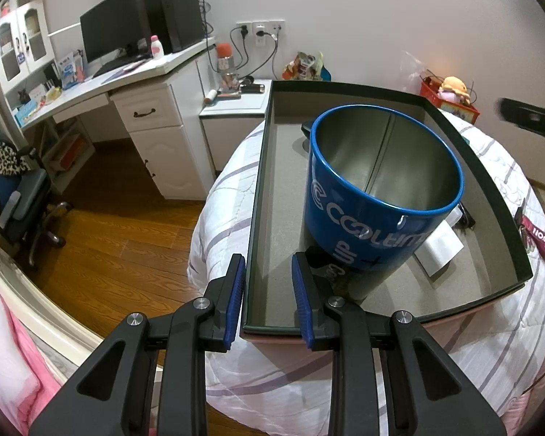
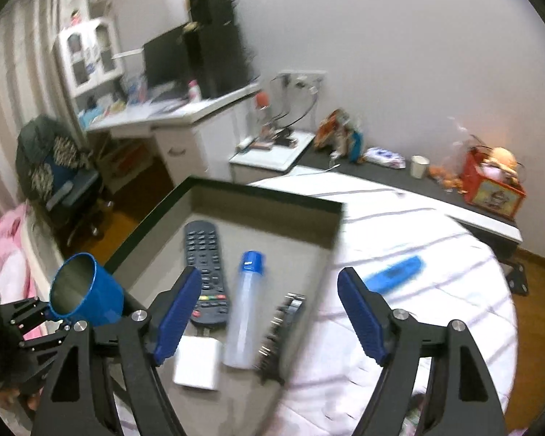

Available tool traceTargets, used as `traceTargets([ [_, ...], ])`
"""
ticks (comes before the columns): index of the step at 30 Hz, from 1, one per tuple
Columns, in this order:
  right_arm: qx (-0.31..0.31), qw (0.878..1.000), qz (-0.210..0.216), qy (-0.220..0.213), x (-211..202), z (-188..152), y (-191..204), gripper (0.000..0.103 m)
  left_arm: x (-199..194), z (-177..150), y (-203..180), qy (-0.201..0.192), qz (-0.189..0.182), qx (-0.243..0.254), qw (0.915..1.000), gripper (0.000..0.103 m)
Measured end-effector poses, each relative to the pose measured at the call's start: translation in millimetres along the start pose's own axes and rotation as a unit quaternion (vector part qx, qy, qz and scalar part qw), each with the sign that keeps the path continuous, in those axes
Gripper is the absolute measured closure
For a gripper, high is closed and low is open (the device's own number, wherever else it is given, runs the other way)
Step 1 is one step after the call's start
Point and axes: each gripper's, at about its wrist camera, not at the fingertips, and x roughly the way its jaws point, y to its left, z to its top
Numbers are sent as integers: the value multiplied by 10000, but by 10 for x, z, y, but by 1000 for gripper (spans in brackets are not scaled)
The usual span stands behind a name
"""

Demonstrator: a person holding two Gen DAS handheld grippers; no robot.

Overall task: Organize rigid objects
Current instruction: 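Move the right tool back over the keys with pink tag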

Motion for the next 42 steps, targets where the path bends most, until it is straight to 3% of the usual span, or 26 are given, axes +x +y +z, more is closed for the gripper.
traceTargets([
  [4, 307, 9978, -546, -233, -275, -126, -283, 24, 5, -12, 5, -1, 21, -9, 10000, 77],
  [10, 964, 9844, -1414, -412, -509, -425, -666, 23, 12, -9, 2, 4, 107, -16, 9999, 77],
  [25, 1858, 9719, -1382, -430, -832, -1089, -1004, 23, 29, 19, -40, 23, 190, 82, 9998, 77],
  [42, 1787, 9771, -1145, -183, -744, -1175, -852, 23, 88, 53, 13, -112, -151, 549, 9983, 75],
])
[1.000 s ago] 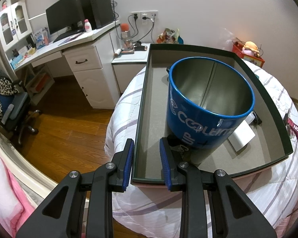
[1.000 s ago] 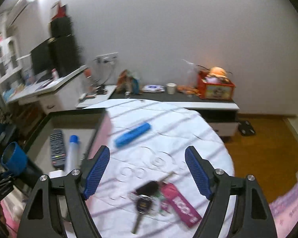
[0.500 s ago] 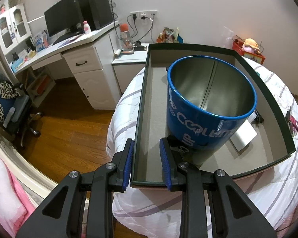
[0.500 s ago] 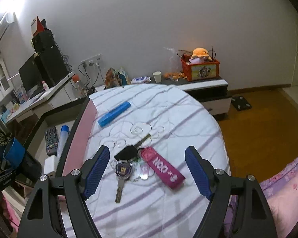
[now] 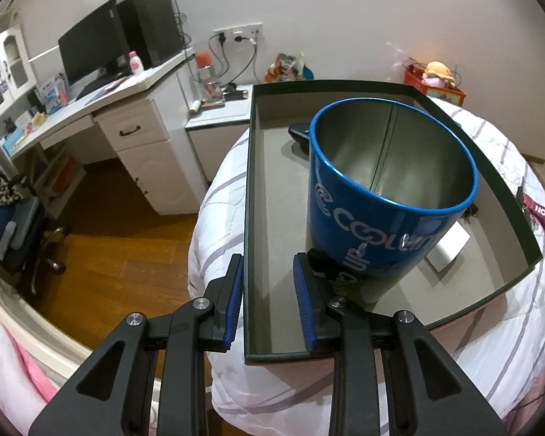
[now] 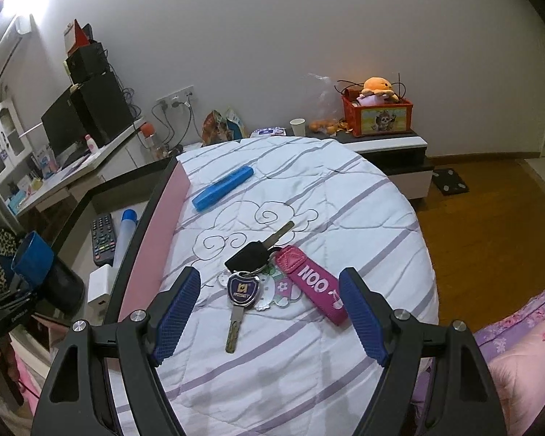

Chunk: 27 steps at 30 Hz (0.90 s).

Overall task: Organize rigid objects
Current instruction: 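Move the right tool back over the keys with pink tag, then lower the right tool and grasp the keys by the key head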

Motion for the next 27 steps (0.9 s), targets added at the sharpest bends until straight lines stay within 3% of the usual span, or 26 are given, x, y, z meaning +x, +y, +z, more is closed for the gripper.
traceTargets([
  [14, -172, 9998, -66, 30, 16, -8, 203, 23, -2, -21, 69, -156, -202, 56, 9997, 75],
  [27, -190, 9990, -145, 368, 366, -128, 100, 23, 15, -15, 62, -146, -132, 36, 9998, 77],
])
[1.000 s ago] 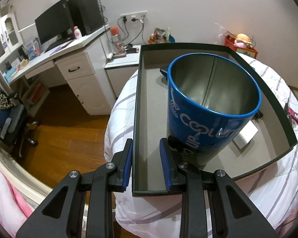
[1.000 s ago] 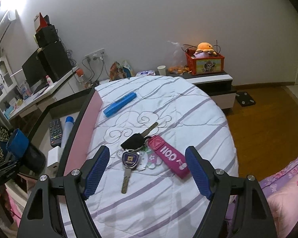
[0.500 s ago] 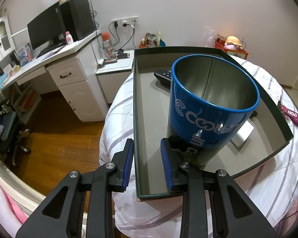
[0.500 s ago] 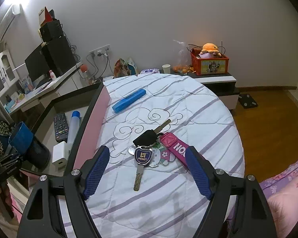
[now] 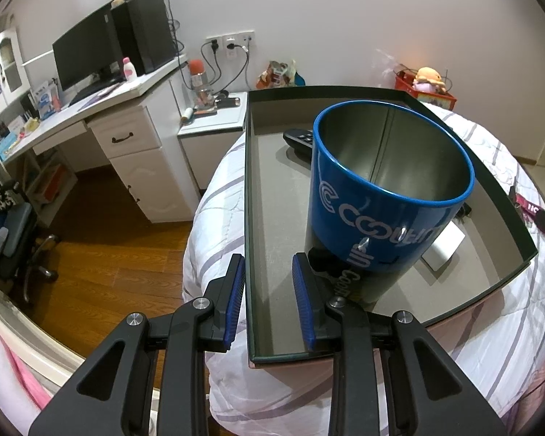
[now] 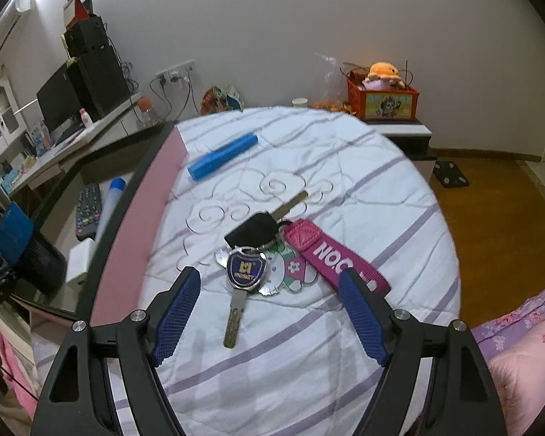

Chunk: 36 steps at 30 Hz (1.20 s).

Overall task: Organize rigid objects
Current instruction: 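Lower the right tool and grasp the keys by the key head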

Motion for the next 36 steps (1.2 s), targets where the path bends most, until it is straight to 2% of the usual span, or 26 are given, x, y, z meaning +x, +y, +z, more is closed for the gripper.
traceTargets([
  [8, -382, 9992, 27, 66, 207, 44, 136, 23, -10, -3, -58, 9, 91, 8, 10000, 77],
  [13, -510, 9980, -282, 242, 411, 101, 167, 23, -8, 1, -79, 26, 125, 0, 9999, 77],
  [19, -711, 9961, -397, 353, 513, 154, 184, 24, -9, 19, -108, 65, 194, 31, 9998, 77],
  [21, -721, 9961, -413, 312, 487, 160, 161, 34, -9, 22, -110, 70, 202, 33, 9998, 77],
  [22, -734, 9961, -397, 291, 474, 158, 160, 46, -11, 21, -108, 74, 205, 27, 9998, 77],
  [25, -632, 9976, -171, 229, 407, 144, 69, 64, -11, 25, -115, 81, 208, 20, 9997, 77],
  [28, -370, 9990, 171, 166, 351, 125, -66, 72, -12, 26, -119, 83, 211, 10, 9997, 77],
  [34, -237, 9989, 394, -8, 244, 65, -126, 76, -16, 28, -127, 97, 234, 1, 9997, 77],
  [35, -241, 9987, 443, -9, 223, 65, -122, 79, -14, 29, -129, 99, 238, 2, 9997, 77],
  [36, -244, 9987, 447, -79, 202, 77, -109, 86, -15, 30, -133, 102, 241, 0, 9997, 77],
])
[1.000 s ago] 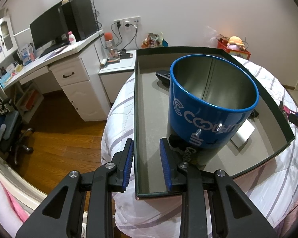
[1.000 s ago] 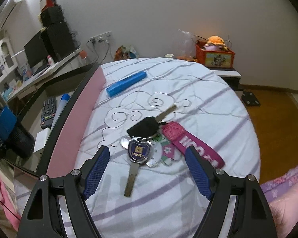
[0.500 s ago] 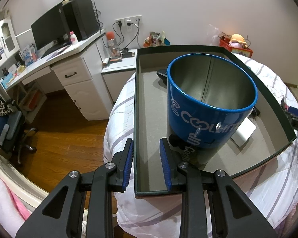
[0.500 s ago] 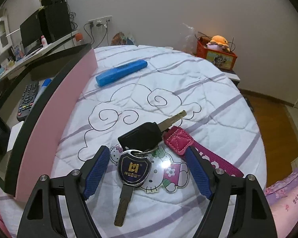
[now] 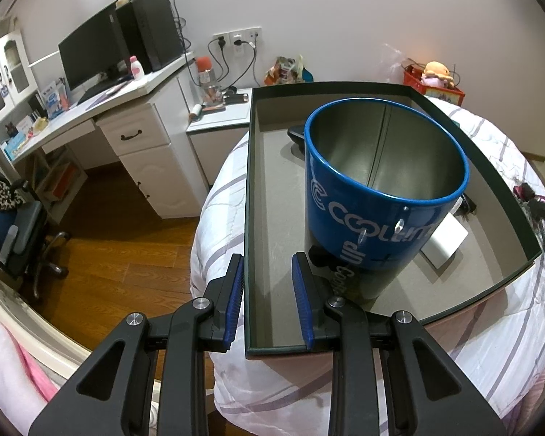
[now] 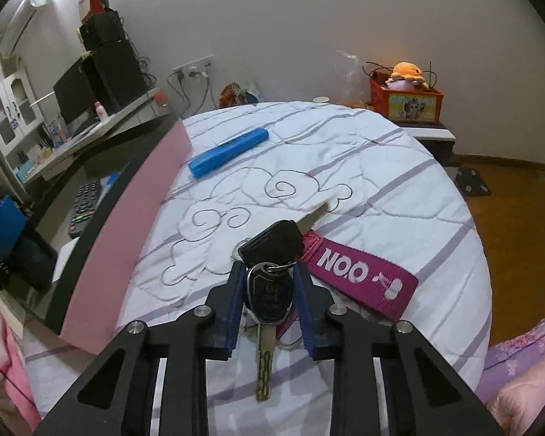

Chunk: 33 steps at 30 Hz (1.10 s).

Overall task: Organize rigid objects
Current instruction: 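Lower the right tool and grasp the keys by the key head, then lift the keys with the right tool and carry them toward the tray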

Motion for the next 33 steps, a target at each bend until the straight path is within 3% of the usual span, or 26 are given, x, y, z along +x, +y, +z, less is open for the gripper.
traceTargets([
  [1, -30, 10000, 11, -64, -43, 12, 12, 91, 1, -4, 2, 1, 2, -3, 10000, 77],
  [15, -162, 9982, 216, -543, -337, 201, 117, 91, 3, -5, 3, 7, 6, -12, 10000, 77],
  [24, -608, 9940, 264, -866, -586, 546, 415, 97, -1, -4, 7, 4, -4, -24, 10000, 77],
  [27, -763, 9939, 87, -786, -540, 629, 508, 97, -6, -7, 5, 4, -14, -30, 10000, 77],
  [30, -830, 9956, -90, -420, -334, 560, 533, 97, -3, -7, 7, -5, -52, -37, 10000, 75],
  [31, -854, 9957, -165, -308, -287, 521, 531, 94, 0, -8, 4, -7, -55, -37, 10000, 75],
  [33, -863, 9958, -297, -9, -131, 367, 521, 79, 3, -9, -5, -9, -59, -33, 10000, 75],
])
